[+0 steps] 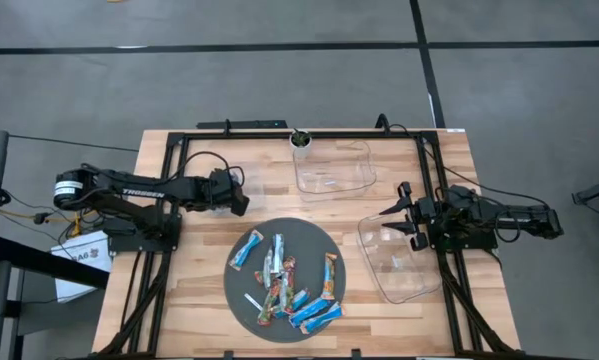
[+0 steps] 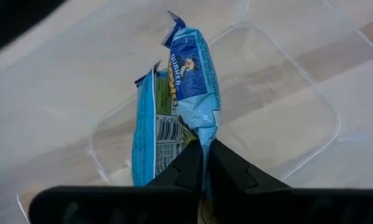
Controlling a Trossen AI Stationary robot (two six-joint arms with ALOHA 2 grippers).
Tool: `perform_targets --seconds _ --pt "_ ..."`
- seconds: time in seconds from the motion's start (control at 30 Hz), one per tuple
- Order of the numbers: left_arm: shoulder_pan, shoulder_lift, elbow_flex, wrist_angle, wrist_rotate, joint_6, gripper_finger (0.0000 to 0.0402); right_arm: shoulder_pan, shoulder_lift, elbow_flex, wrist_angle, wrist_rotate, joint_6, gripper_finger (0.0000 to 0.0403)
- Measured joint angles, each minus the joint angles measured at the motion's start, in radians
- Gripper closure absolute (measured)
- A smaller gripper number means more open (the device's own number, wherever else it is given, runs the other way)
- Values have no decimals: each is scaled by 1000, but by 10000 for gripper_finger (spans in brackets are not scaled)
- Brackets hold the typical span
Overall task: Pick and place Granola Bars by type
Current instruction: Put the blue granola bar into the white bin
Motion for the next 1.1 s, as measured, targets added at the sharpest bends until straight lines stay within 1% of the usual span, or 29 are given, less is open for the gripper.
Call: perform_targets --seconds 0.13,0.33,0.7,1.03,1.1 --pt "0 0 0 1 10 0 378 0 0 0 0 0 0 270" --pt "0 0 0 1 -14 -19 377 0 0 0 0 0 0 268" --pt "0 0 0 0 -9 -21 376 0 0 0 0 0 0 268" --pt "0 0 0 -1 50 -2 376 0 0 0 0 0 0 268" --pt "0 0 0 0 60 5 370 0 0 0 0 0 0 269"
